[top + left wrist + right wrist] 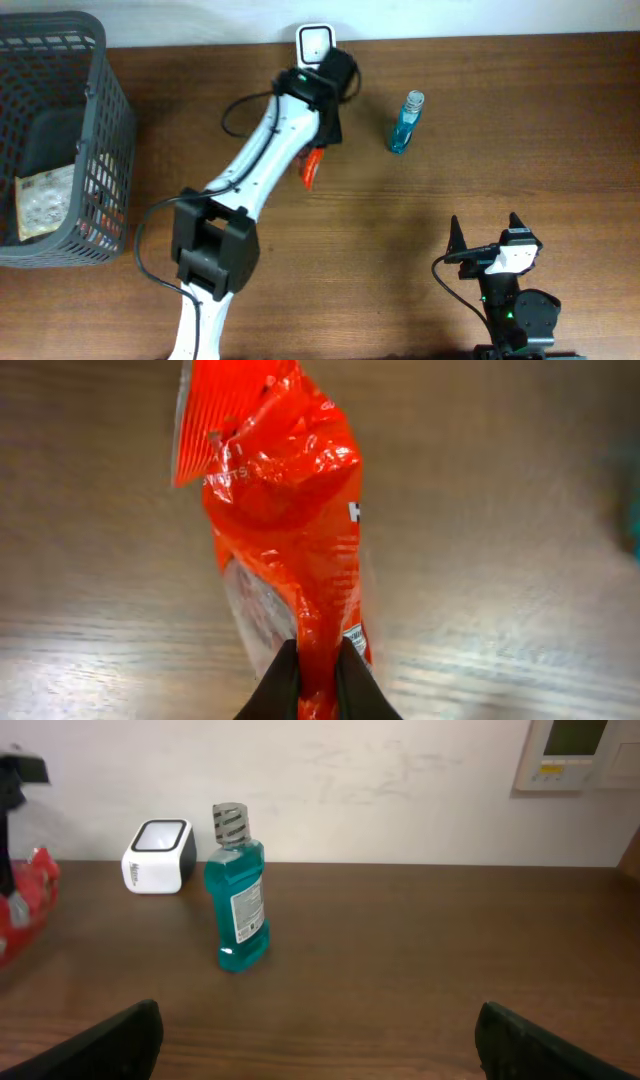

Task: Scan the item barcode
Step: 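Place the red snack bag on the table in front of the scanner, then reach the left gripper into the basket and grasp the white printed pouch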

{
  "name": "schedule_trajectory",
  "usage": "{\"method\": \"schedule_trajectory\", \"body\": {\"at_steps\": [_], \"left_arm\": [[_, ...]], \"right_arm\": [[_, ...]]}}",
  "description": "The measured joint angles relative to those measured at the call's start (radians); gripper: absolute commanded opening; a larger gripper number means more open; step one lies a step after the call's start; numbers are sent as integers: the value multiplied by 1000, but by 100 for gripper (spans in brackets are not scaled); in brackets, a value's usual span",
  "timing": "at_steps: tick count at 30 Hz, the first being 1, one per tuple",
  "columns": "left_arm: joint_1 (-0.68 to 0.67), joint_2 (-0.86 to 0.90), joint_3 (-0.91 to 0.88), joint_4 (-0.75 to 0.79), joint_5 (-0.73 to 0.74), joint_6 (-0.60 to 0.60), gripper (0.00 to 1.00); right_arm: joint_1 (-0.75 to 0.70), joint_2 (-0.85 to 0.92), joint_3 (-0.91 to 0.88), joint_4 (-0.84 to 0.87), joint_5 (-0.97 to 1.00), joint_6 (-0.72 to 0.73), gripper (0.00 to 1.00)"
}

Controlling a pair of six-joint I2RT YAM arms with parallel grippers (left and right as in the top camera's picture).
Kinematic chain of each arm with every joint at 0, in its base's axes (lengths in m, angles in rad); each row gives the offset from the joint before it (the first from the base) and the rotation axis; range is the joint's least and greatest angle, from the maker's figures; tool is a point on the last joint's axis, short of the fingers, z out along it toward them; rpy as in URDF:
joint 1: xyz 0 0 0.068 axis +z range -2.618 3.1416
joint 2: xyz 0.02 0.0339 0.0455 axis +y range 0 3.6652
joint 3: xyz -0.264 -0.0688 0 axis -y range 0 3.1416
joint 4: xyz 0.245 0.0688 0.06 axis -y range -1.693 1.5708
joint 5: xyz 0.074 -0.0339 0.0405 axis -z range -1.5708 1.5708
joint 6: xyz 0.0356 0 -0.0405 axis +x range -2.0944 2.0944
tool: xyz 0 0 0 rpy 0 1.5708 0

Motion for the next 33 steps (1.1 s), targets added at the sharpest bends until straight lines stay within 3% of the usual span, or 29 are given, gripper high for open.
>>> {"method": "schedule_trajectory", "body": {"at_steps": [1,3,8,10,12,15,18,25,30,33], "left_arm": [[-13,0,-14,3,-9,-6,56],[-23,0,-16,10,-21,-6,88],[-23,0,27,-46,-37,35,91],[-18,4,201,-133,-42,74,99],[11,0,456,-226,-76,105,99],[126,-10,740,-357,-146,130,99],[412,-20,974,-460,-195,126,99],[988,-19,961,-464,-8,135,99],[1202,-18,784,-457,153,111,99],[1202,-17,585,-362,173,66,99]], "right_arm": [[0,0,0,0,0,-1,98],[0,0,0,0,0,0,98],[0,0,0,0,0,-1,98],[0,0,0,0,0,-1,98],[0,0,0,0,0,-1,98],[0,0,0,0,0,-1,98],[0,0,0,0,0,-1,98],[0,0,0,0,0,0,98],[0,0,0,0,0,-1,98],[0,0,0,0,0,0,98]]}}
